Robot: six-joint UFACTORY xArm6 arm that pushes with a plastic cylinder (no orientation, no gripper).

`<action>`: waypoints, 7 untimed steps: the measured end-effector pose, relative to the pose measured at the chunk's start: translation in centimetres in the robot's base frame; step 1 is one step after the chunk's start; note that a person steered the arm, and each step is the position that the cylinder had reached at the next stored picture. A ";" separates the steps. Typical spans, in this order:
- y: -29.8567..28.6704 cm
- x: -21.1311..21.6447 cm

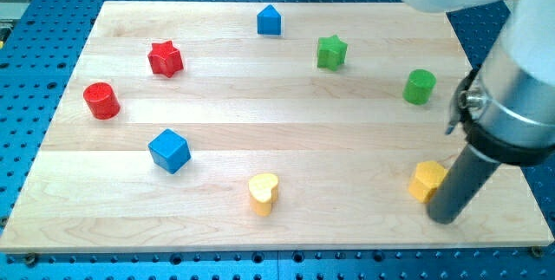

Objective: Push the hexagon to the bottom left of green circle

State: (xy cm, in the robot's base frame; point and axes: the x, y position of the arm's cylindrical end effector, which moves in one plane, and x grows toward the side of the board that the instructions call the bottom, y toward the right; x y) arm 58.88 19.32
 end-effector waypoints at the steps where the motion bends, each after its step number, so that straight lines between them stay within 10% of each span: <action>1: -3.9 -2.5; 7: -2.5 -5.7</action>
State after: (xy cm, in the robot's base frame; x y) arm 53.15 16.85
